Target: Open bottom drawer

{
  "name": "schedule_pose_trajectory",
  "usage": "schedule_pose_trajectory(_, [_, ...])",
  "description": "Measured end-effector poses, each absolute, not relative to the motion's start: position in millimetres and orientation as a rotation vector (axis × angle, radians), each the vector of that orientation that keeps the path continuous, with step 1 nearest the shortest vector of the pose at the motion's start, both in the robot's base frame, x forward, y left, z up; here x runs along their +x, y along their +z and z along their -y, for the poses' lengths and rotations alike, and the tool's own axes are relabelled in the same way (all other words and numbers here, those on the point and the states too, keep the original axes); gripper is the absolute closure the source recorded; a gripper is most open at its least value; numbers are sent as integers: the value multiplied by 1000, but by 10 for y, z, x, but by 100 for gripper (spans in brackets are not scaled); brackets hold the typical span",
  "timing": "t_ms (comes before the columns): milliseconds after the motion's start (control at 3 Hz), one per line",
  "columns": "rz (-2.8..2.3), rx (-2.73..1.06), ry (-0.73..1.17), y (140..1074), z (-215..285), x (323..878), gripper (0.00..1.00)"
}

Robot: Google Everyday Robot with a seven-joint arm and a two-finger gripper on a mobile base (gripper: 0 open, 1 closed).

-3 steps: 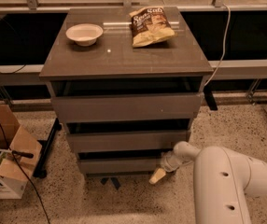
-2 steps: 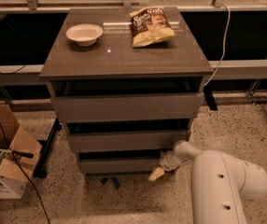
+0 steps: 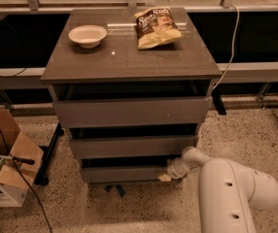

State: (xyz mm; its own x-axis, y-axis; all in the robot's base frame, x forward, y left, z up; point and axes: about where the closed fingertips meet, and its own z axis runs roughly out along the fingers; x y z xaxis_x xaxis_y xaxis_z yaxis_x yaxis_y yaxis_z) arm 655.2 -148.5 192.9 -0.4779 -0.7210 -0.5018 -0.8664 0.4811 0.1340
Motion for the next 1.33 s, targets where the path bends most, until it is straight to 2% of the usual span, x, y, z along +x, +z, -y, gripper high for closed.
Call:
schedule_pose_trajectory(333, [-2354, -1328, 529, 1976, 1485, 6552, 85])
schedule_pose_trajectory(667, [-2354, -1328, 529, 2005, 1485, 6552, 100])
schedule_pose_trajectory(1000, [-2354, -1328, 530, 2011, 1485, 6552, 100])
schedule_pose_trajectory(1333, [-2354, -1328, 529, 2033, 1485, 6552, 73])
